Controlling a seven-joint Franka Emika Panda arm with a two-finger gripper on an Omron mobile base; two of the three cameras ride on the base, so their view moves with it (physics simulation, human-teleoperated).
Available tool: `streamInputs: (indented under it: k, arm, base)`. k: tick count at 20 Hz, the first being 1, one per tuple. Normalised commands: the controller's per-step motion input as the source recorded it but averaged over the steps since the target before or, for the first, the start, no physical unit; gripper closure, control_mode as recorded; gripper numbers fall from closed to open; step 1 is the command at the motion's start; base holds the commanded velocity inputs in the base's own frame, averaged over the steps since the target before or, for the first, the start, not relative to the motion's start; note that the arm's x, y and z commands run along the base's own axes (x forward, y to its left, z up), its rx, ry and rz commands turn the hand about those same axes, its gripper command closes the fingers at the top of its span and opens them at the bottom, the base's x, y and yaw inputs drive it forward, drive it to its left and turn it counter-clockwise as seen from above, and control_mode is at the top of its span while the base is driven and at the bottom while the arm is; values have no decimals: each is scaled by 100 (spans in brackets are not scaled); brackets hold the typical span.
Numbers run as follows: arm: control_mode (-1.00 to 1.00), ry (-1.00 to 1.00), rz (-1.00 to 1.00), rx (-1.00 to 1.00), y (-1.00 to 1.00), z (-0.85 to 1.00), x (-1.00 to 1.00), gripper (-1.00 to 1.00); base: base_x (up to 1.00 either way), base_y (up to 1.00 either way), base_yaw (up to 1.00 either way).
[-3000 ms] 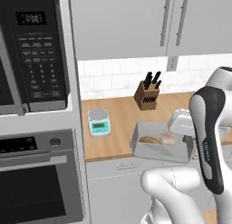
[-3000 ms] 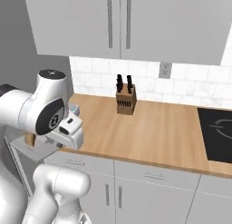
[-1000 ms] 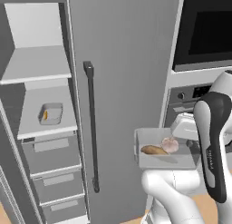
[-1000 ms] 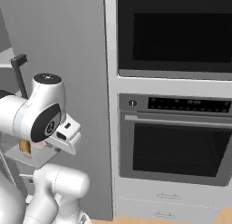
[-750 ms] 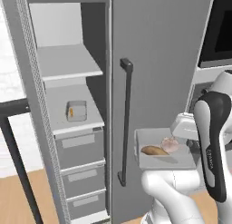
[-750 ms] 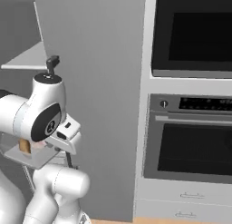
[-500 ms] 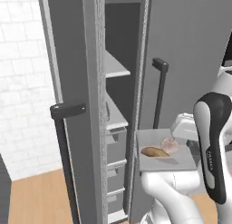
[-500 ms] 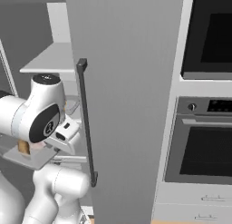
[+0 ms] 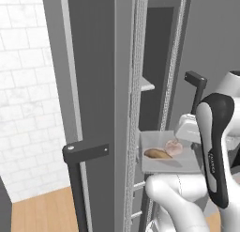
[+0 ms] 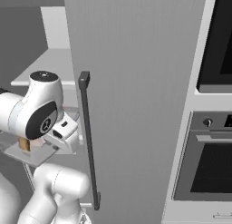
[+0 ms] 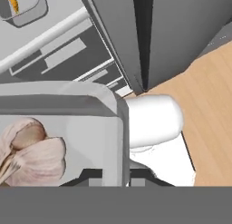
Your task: Take the meat container that has the shrimp and place it on the second highest rack of the freezer. Then take the vegetable container that has the garlic and sweet potato and place it on the highest rack of the freezer.
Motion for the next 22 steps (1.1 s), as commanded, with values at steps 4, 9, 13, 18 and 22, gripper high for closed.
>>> streamInputs:
  k: [4,9,13,18,22]
  arm:
    - [-100,-6,-39,3,-3,38,-26,100]
    - [-100,-16,-41,0,20,39,6,100]
    - [-100,-25,-30,3,36,38,25,100]
    - [-100,-23,-22,9,50,38,39,100]
    - [-100,-11,-22,10,49,30,95,100]
  base:
    - [0,0,0]
    - [0,0,0]
    - [0,0,0]
    - [0,0,0]
    - [0,0,0]
